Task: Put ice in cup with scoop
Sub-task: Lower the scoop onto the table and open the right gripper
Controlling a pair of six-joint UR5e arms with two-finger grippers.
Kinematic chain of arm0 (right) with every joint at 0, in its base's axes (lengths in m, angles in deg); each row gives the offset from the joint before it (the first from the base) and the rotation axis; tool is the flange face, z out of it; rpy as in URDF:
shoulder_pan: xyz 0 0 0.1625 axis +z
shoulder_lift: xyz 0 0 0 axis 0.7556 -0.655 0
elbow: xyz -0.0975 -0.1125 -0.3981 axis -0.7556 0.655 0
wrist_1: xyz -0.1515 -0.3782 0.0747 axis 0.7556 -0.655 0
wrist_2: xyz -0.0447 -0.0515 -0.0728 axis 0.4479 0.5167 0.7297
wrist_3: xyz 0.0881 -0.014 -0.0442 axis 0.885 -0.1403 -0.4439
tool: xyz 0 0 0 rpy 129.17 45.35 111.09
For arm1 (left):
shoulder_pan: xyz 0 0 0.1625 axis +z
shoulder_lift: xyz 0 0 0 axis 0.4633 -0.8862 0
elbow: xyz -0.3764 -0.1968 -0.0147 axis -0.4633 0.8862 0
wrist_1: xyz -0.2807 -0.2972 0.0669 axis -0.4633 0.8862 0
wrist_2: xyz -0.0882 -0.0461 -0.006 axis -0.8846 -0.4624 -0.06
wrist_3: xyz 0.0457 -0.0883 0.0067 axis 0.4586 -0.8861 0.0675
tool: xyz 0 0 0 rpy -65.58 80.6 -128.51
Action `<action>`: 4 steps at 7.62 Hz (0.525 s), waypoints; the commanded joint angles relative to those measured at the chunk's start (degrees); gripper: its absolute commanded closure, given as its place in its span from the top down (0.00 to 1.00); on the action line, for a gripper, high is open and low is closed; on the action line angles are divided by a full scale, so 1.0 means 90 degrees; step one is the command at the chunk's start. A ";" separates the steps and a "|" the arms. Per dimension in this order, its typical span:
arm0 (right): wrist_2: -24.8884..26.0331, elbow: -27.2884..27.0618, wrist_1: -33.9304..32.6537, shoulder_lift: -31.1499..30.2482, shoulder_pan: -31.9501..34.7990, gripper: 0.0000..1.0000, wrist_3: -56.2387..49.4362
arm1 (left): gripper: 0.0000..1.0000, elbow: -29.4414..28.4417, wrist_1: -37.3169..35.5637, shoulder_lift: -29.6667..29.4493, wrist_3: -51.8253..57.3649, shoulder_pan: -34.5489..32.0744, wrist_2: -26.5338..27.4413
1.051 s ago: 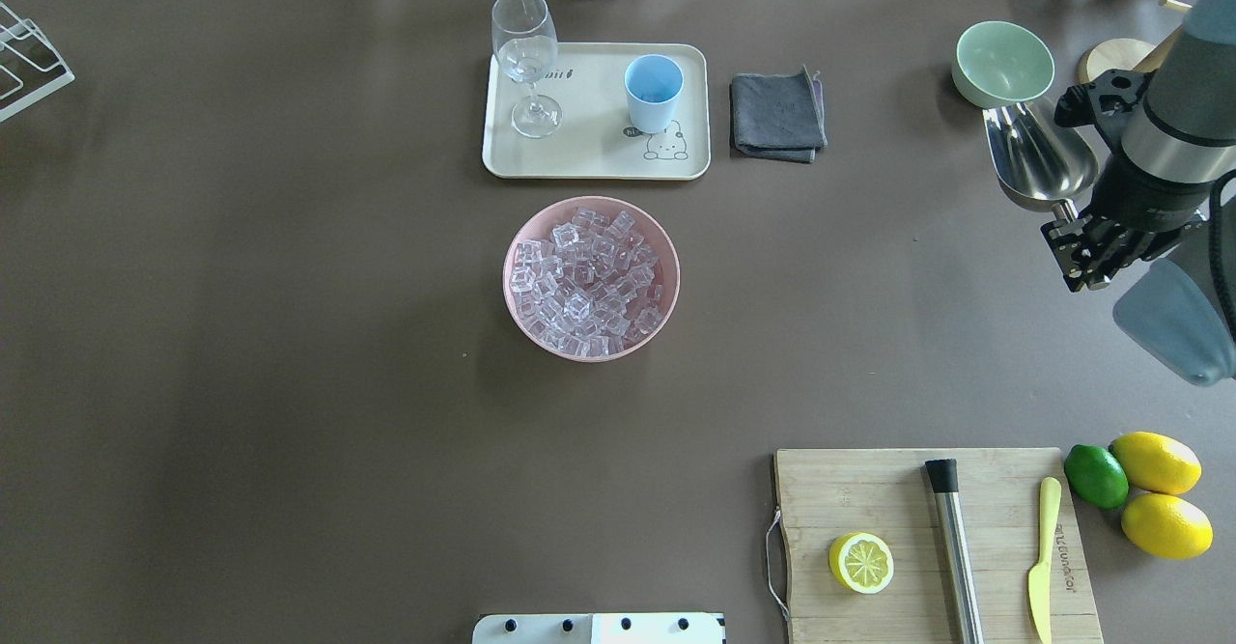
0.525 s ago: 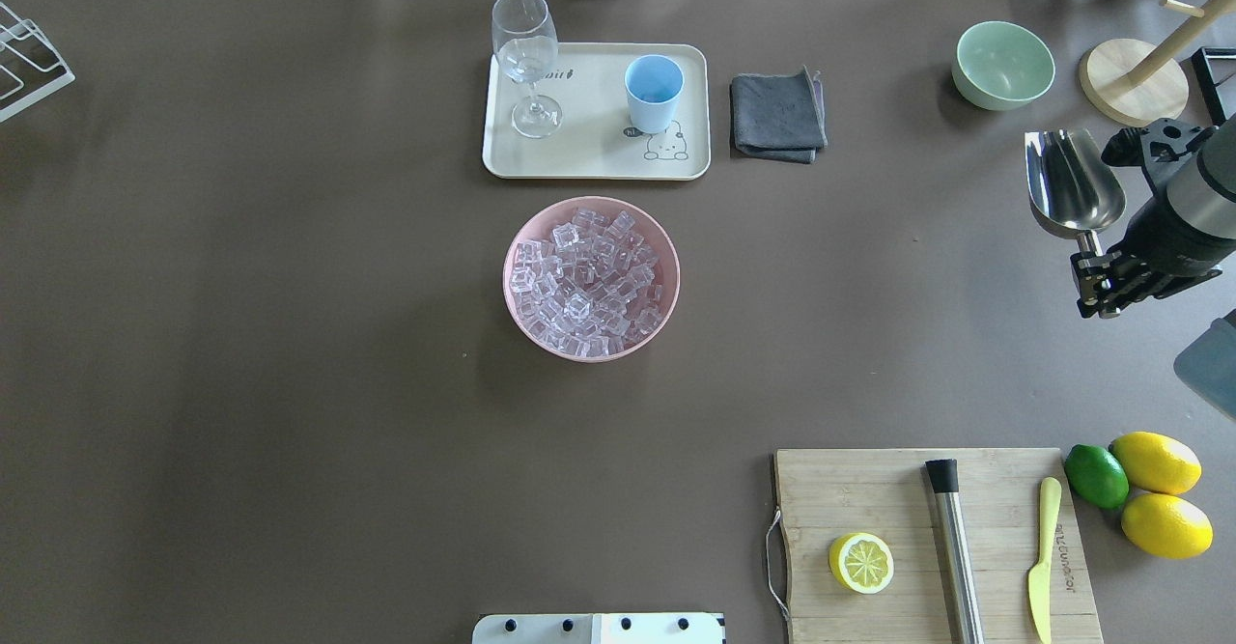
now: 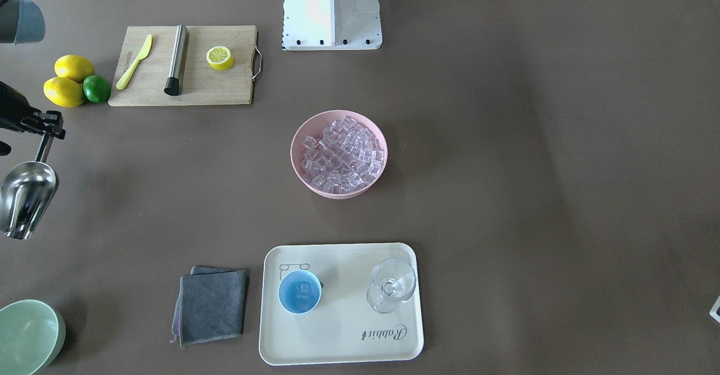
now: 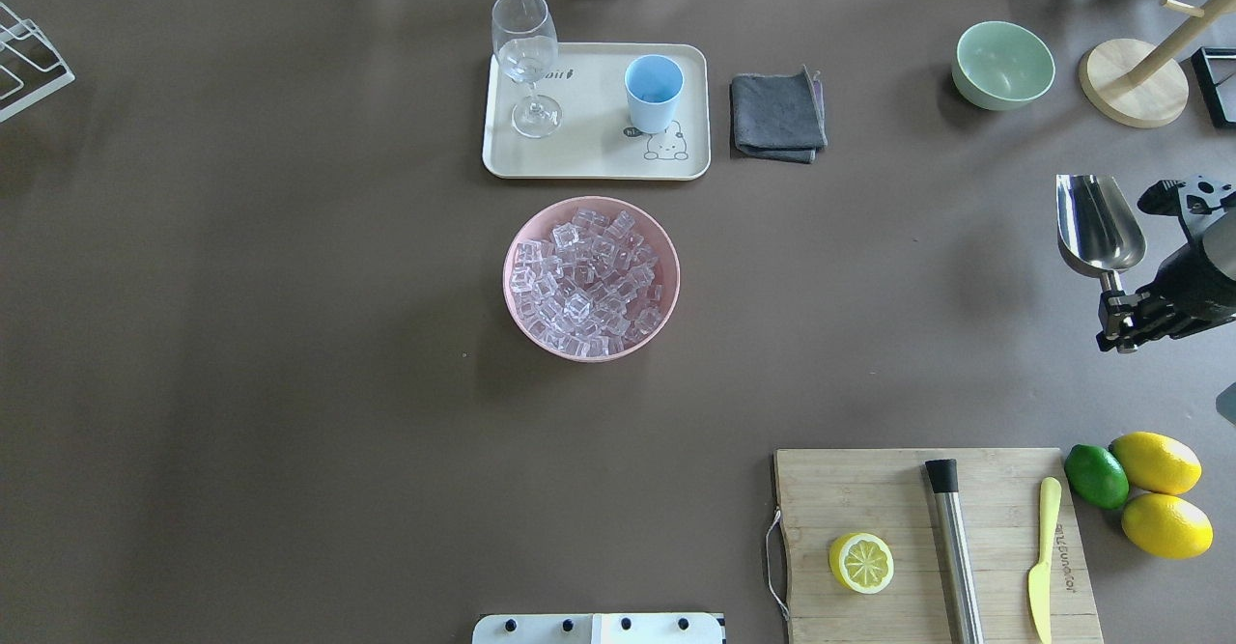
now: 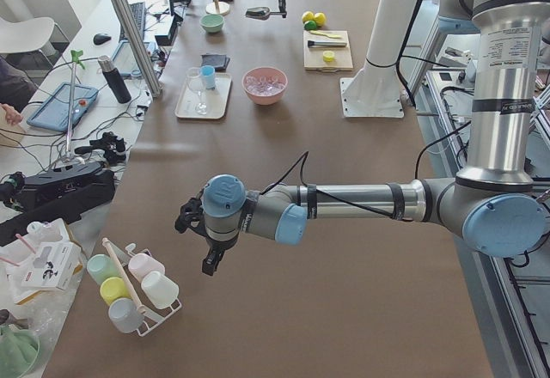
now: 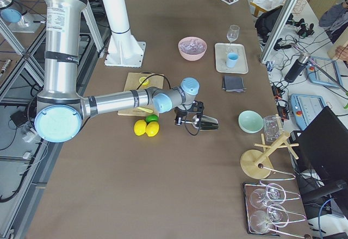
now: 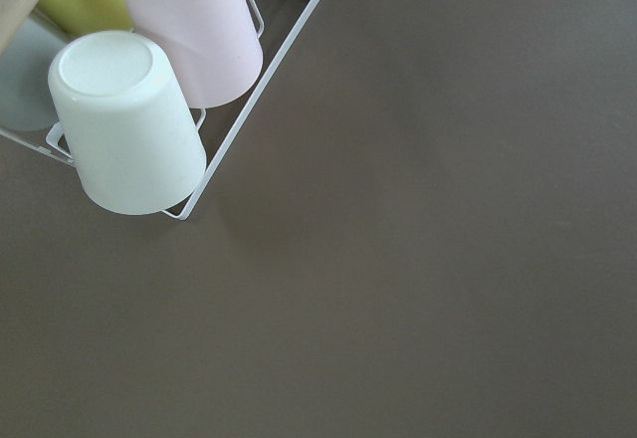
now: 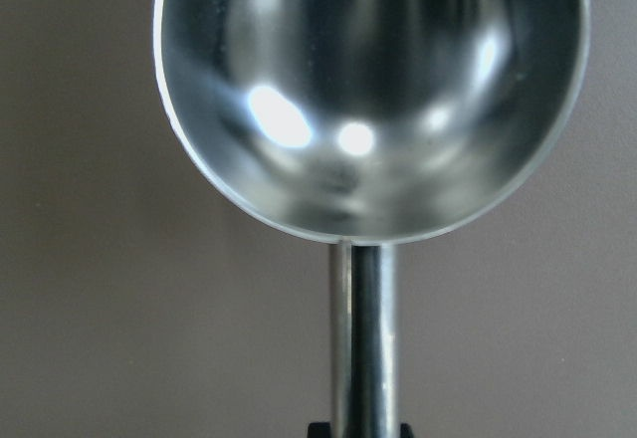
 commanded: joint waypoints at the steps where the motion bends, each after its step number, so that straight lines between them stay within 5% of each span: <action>1: -0.0061 0.0146 0.0173 -0.0109 0.0006 0.00 -0.0027 | 0.99 -0.0031 0.0016 0.0002 -0.0002 0.0058 -0.0002; 4: -0.0148 0.0360 0.0456 -0.0090 -0.0004 0.00 -0.0008 | 0.99 -0.0080 0.0016 -0.0027 -0.0002 0.0087 0.0018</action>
